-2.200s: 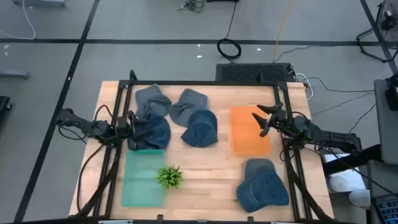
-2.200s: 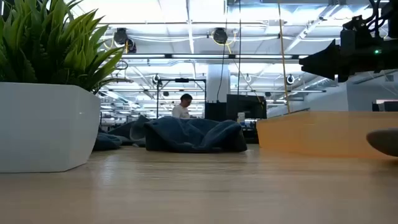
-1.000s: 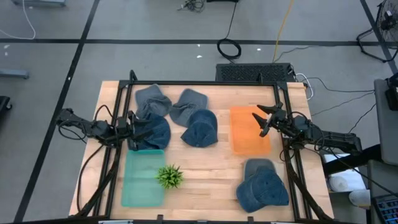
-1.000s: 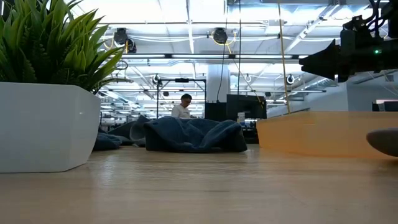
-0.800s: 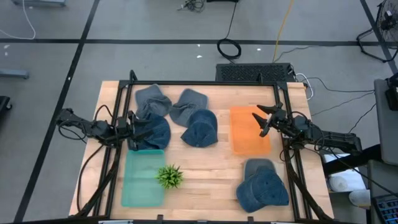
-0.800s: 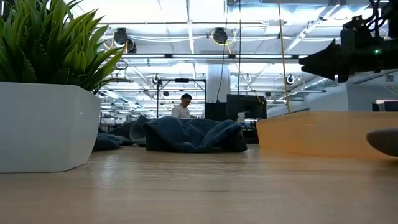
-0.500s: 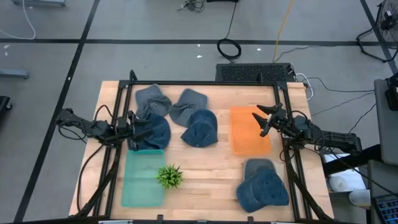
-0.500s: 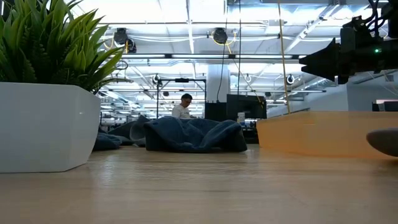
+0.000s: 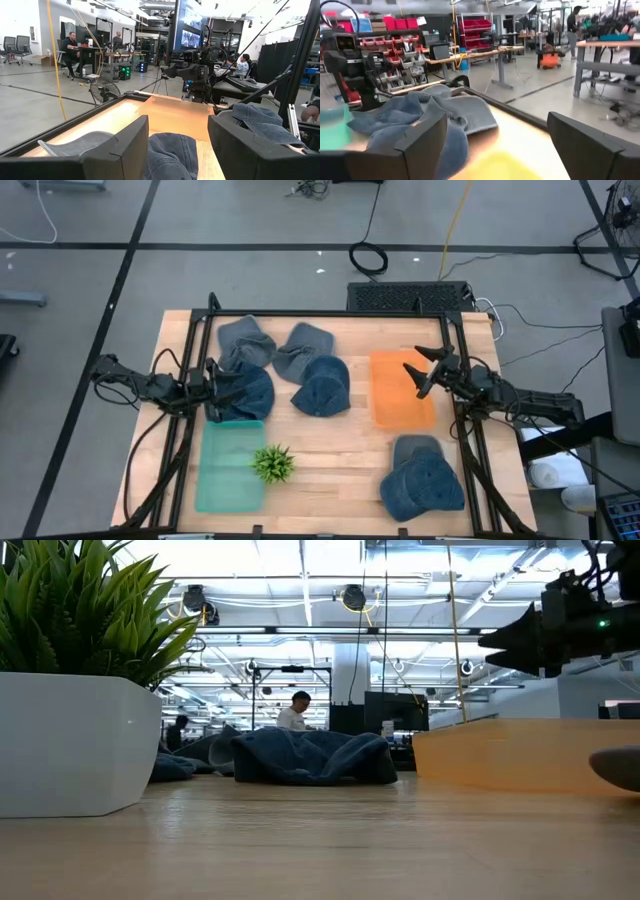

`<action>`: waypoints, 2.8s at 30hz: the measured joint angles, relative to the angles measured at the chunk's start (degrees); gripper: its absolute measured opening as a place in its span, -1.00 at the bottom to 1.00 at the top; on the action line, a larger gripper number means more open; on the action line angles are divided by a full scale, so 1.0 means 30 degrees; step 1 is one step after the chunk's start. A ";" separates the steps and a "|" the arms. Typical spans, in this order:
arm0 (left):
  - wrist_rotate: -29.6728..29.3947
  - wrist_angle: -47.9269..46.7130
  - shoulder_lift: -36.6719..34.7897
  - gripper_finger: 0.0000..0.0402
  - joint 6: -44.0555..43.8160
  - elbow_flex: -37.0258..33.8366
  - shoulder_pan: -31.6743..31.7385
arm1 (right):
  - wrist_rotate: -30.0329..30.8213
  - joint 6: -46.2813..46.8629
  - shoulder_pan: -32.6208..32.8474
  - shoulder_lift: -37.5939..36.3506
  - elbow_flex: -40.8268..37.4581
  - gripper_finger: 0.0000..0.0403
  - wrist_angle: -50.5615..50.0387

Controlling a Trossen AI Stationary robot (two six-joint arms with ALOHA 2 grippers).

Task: Pick & Place hat
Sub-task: Put the bottom blue cap into the orange bin

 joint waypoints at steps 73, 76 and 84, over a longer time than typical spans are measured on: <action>0.0000 0.0003 0.0000 0.07 0.0005 0.0002 0.0000 | 0.5461 0.7463 -0.0277 1.3597 1.8996 0.58 -1.5860; 0.0000 0.0005 0.0005 0.07 0.0000 0.0000 0.0000 | 0.3283 0.9986 -0.0284 1.4149 1.9749 0.58 -1.7792; 0.0000 0.0000 0.0000 0.07 0.0000 0.0000 -0.0007 | -0.1032 1.3140 -0.0277 1.5094 2.0878 0.58 -1.9432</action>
